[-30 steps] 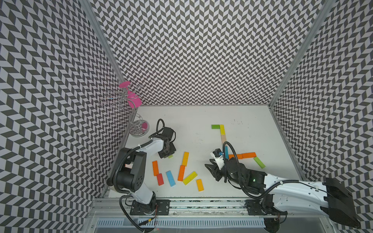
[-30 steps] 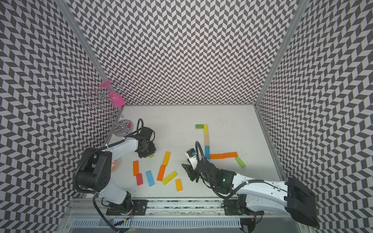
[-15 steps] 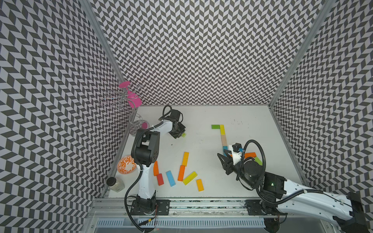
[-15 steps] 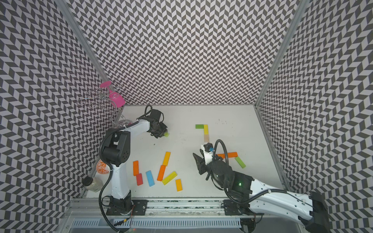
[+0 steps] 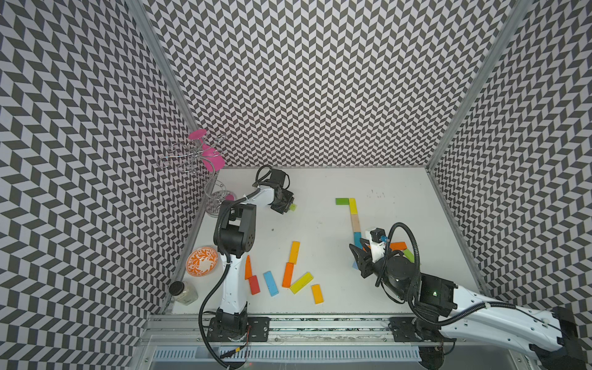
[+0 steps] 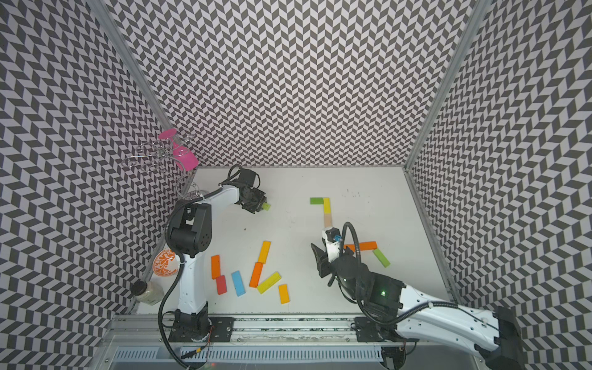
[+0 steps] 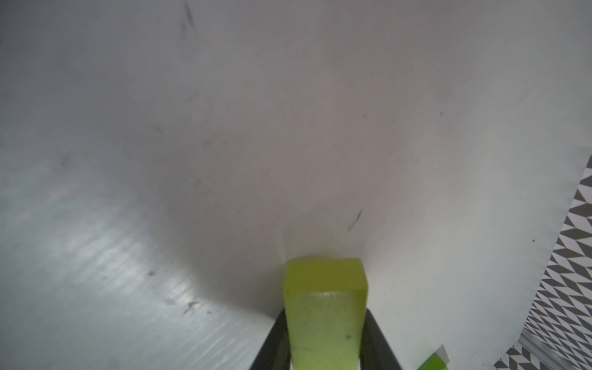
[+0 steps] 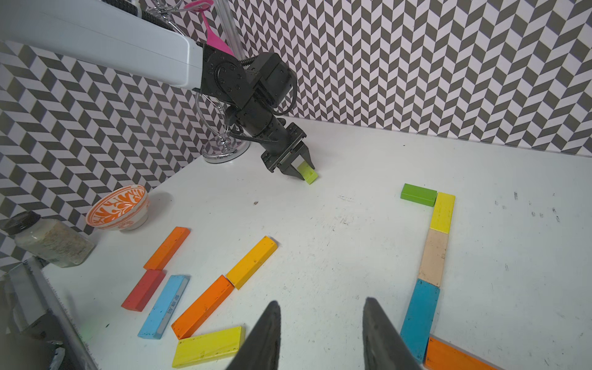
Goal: Assemble a giraffe with building blocks
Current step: Place the building block at the center of the board.
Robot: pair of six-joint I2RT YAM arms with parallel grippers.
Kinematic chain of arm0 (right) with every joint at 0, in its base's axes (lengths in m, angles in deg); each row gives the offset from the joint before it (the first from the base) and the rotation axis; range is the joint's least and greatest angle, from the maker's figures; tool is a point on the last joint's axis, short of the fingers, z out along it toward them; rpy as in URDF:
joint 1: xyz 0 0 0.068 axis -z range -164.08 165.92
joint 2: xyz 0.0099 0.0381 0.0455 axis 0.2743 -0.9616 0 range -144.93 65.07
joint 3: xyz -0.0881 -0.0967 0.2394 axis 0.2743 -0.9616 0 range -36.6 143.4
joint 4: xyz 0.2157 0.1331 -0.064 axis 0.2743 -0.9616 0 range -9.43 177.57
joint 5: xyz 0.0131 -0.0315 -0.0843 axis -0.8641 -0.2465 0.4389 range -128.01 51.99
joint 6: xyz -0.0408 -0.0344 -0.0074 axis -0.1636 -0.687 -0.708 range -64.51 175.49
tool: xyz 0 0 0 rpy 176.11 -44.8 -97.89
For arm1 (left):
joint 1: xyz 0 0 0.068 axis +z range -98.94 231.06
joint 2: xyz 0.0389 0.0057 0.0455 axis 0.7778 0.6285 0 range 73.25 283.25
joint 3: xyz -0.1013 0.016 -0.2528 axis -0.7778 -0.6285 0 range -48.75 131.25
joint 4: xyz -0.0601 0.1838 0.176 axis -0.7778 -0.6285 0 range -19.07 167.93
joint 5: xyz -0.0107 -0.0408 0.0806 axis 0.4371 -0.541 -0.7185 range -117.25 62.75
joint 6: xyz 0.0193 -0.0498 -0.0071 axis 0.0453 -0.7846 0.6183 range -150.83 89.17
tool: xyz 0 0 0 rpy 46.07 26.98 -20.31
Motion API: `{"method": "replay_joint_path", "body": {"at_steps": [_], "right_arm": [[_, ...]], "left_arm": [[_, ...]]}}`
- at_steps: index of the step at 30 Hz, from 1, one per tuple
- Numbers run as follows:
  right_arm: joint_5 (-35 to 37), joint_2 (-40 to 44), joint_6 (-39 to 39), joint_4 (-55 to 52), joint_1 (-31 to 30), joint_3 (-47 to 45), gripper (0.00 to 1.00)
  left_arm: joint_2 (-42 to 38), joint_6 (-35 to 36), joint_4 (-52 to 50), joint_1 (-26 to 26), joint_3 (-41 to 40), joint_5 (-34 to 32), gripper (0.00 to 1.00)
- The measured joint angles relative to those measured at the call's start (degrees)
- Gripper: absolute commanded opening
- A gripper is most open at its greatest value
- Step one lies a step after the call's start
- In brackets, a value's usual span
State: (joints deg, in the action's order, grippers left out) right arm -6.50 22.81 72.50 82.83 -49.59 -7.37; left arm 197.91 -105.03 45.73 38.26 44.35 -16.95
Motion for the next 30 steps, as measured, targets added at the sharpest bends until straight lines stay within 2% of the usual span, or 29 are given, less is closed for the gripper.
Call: {"method": "replay_joint_path", "body": {"at_steps": [4, 7, 13, 19, 25, 30], "right_arm": [[-0.07, -1.51, -0.02, 0.07, 0.00, 1.20, 0.40], [-0.20, -2.29, -0.02, 0.50, 0.00, 1.79, 0.40], [-0.24, -2.71, 0.09, 0.44, 0.00, 2.16, 0.39], [-0.22, -2.64, 0.61, 0.39, 0.00, 2.16, 0.39], [-0.20, -2.25, 1.09, -0.02, 0.00, 2.16, 0.39], [-0.20, -2.21, 1.16, -0.04, 0.00, 2.16, 0.39]], "left_arm": [[0.11, -0.63, -1.51, 1.49, 0.79, -0.11, 0.49], [0.11, -0.81, -2.19, 2.34, 1.40, -0.09, 0.60], [0.17, -0.44, -3.13, 2.47, 2.25, -0.07, 0.69], [0.22, -0.55, -2.54, 0.26, 2.38, 0.33, 0.78], [0.44, -1.29, -1.07, -2.36, 2.38, 1.90, 0.80], [0.85, -2.34, 0.31, -2.93, 2.38, 2.69, 0.77]]}}
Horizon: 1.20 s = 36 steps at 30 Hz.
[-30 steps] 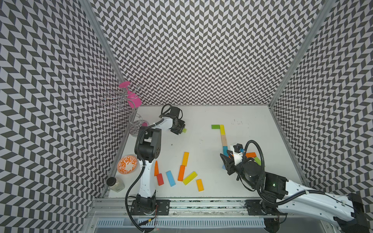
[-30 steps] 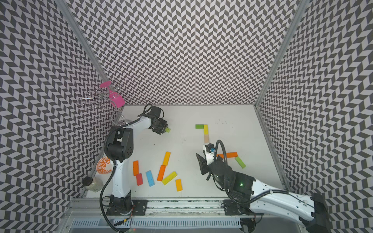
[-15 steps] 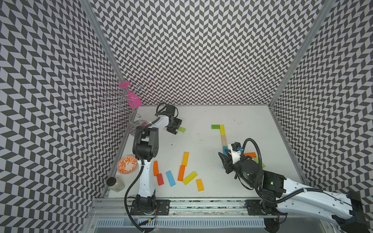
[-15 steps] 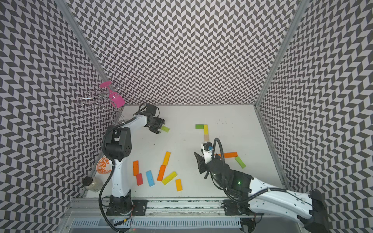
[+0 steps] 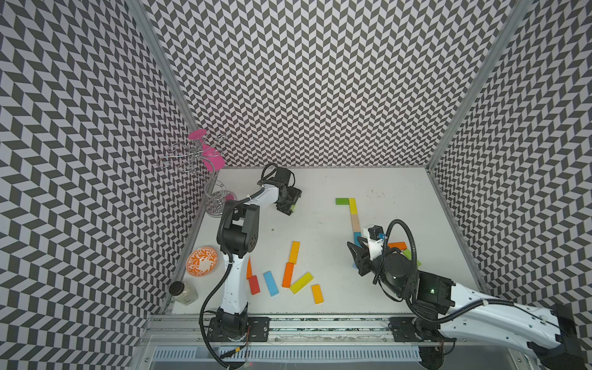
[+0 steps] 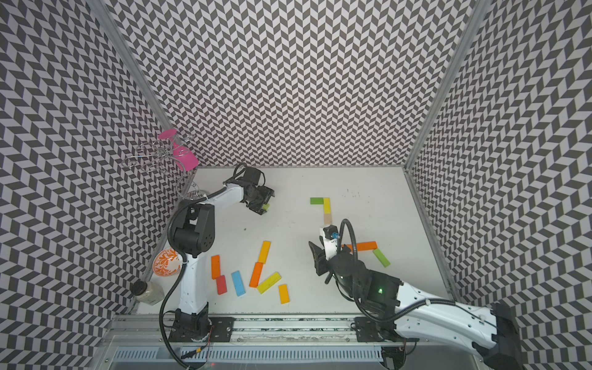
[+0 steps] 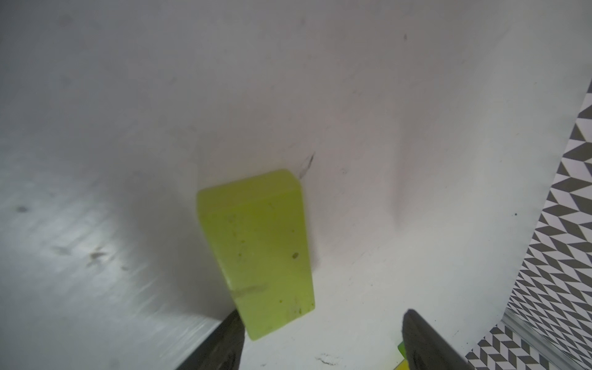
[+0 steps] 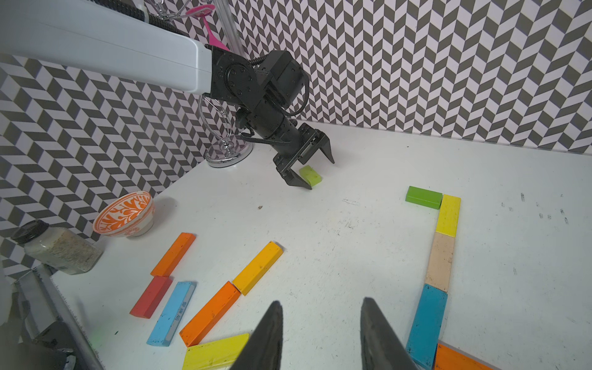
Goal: Assemble a giraffe with building blocks
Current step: Place the building block at the center of the board, then adjust the building block at the center of the board.
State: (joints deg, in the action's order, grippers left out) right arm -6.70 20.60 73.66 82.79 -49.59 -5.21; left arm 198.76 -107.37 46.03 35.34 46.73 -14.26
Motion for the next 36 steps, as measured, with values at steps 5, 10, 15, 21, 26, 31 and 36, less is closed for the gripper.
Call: {"method": "replay_joint_path", "body": {"at_steps": [5, 10, 15, 21, 26, 31, 36], "right_arm": [[0.07, -0.02, -0.02, 0.00, 0.00, 0.00, 0.39], [0.17, -0.02, -0.04, 0.00, 0.00, 0.00, 0.39], [0.20, -0.31, -0.11, -0.02, 0.00, 0.00, 0.39], [0.17, -0.98, -0.09, -0.02, 0.00, 0.00, 0.39], [0.15, -1.81, -0.09, -0.04, 0.00, 0.00, 0.40], [0.11, -2.03, -0.11, -0.44, 0.00, 0.50, 0.40], [0.66, -2.10, 0.57, -1.70, 0.00, 3.37, 0.40]], "left_arm": [[0.57, -1.20, 1.49, 0.04, 0.15, 0.92, 0.74], [1.11, -1.64, 2.93, 0.39, 0.35, 1.36, 0.69], [1.29, -1.77, 3.54, 0.85, 0.35, 1.31, 0.67], [1.31, -1.05, 4.17, 0.98, 0.59, 1.44, 0.79], [1.07, 0.63, 4.59, 1.27, 0.72, 2.19, 0.88], [-1.29, 3.26, 3.63, 1.51, -1.53, 2.91, 0.92], [-10.34, 7.72, 0.39, 1.68, -6.69, 2.86, 0.92]]}}
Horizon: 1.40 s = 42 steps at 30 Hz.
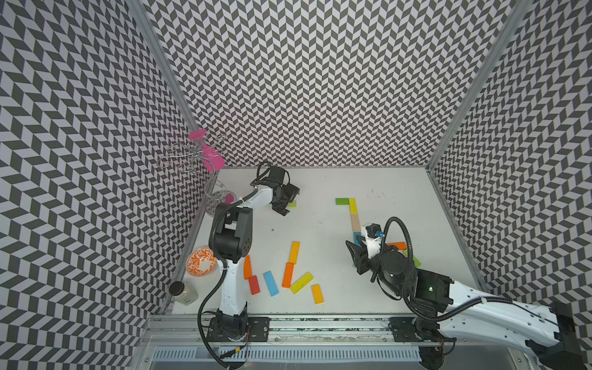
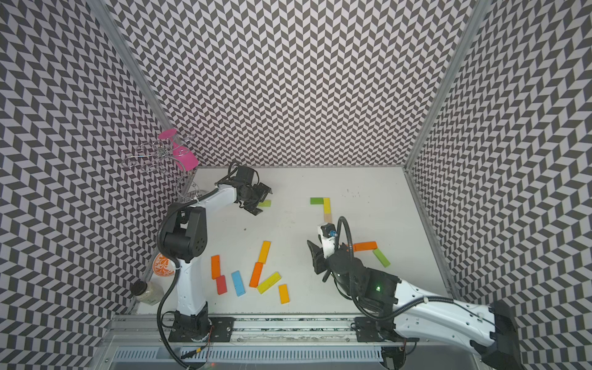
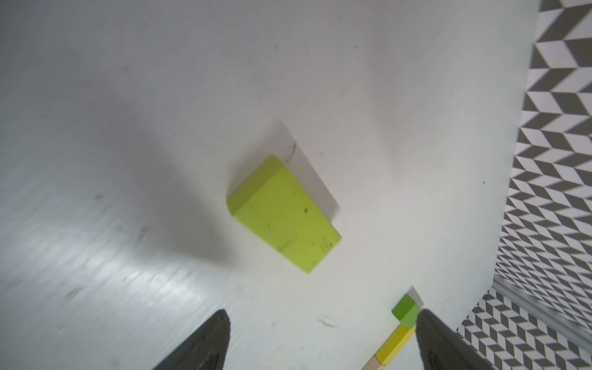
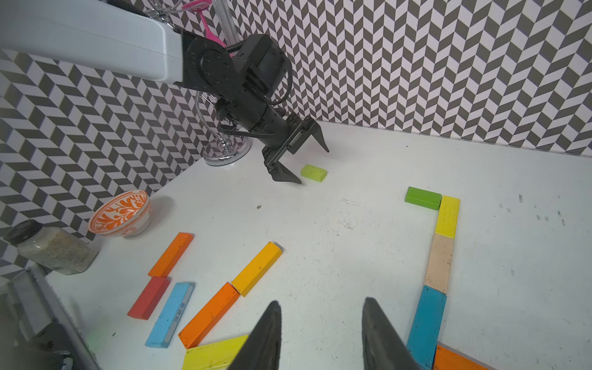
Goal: Assemble a giraffe with building blocks
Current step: Adjust the building block at the center of the board, then assemble the building block at the center of the board.
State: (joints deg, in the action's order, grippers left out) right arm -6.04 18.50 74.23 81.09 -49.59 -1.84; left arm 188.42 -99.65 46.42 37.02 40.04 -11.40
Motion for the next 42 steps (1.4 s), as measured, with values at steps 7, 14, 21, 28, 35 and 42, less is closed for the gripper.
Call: {"method": "replay_joint_path", "body": {"at_steps": [7, 14, 21, 28, 35, 42], "right_arm": [[3.89, -2.60, 6.51, -2.97, 0.02, 4.94, 0.32], [1.31, -19.91, 16.83, -10.38, 0.02, 17.90, 0.36], [-9.97, -44.96, 27.54, -18.69, -0.28, 33.86, 0.39], [-16.57, -59.82, 36.24, -24.11, -1.16, 43.36, 0.41], [-19.19, -69.61, 41.40, -26.84, -1.14, 54.73, 0.48], [-18.12, -76.87, 45.88, -33.97, -0.79, 63.04, 0.55]], "left_arm": [[-24.22, 12.70, -1.79, 2.36, -9.01, -4.39, 0.92], [-42.45, 29.46, -3.23, 10.99, -25.59, -6.51, 0.92], [-52.76, 37.09, -5.01, 12.98, -37.16, -5.57, 0.91], [-62.53, 37.18, -5.92, 14.97, -42.88, -4.98, 0.92], [-67.10, 35.98, -6.29, 16.26, -44.17, -4.81, 0.92], [-68.59, 35.10, -6.32, 16.33, -45.03, -4.04, 0.92]]}}
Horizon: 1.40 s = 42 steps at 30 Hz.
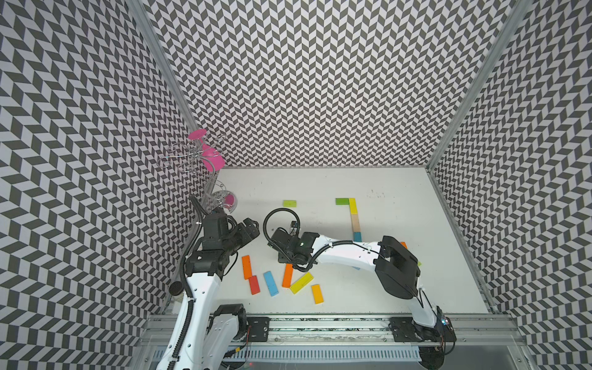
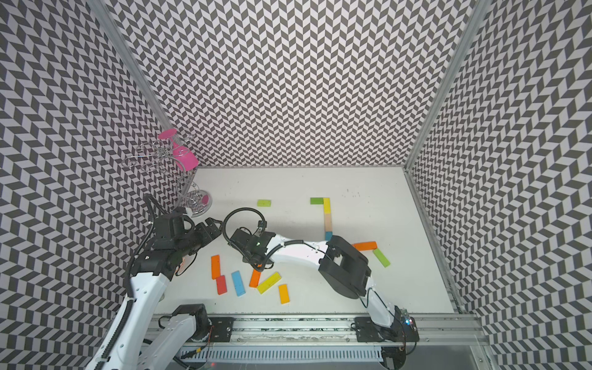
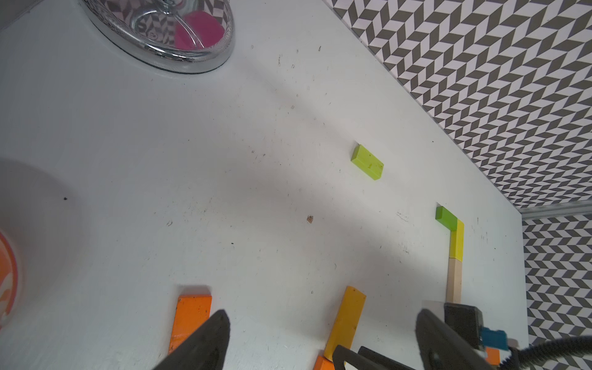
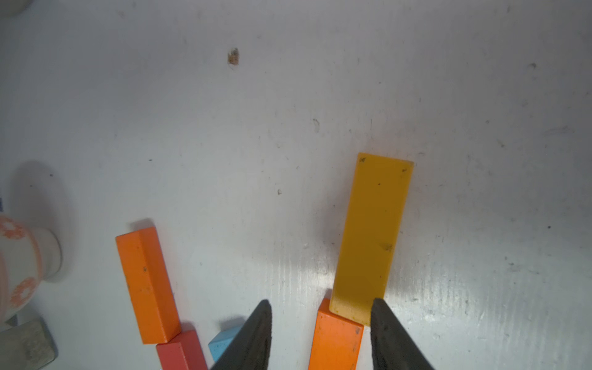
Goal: Assemble a giraffe with building blocks
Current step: Assemble the building block at the center of the board.
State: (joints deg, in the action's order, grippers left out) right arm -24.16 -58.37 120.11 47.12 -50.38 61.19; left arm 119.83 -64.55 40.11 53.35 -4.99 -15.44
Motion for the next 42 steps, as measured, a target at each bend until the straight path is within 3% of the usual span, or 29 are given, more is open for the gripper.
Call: {"method": "replay_joint_path", "body": {"at_steps": [7, 15, 22, 29, 42], "right_arm": [[1.55, -1.97, 2.71, -3.98, 0.33, 1.79, 0.68], [2.97, -6.34, 4.24, -5.49, 0.85, 6.38, 0.67], [4.02, -8.24, 4.92, -6.05, 1.25, 7.63, 0.52], [7.10, -8.85, 3.96, -5.77, 2.03, 7.80, 0.22], [12.68, -13.79, -5.77, -2.67, 7.89, 17.14, 0.14]], "left_arm": [[-1.36, -0.76, 0.44, 0.00, -1.01, 1.38, 0.92], [-1.92, -1.75, 0.50, 0.00, -1.16, 2.47, 0.92], [-2.10, -1.97, 0.63, 0.24, -1.16, 2.64, 0.92], [-2.10, -1.97, 1.01, 0.24, -1.16, 2.73, 0.92], [-0.85, -1.95, 3.96, 0.24, -2.21, 3.13, 0.91]]}}
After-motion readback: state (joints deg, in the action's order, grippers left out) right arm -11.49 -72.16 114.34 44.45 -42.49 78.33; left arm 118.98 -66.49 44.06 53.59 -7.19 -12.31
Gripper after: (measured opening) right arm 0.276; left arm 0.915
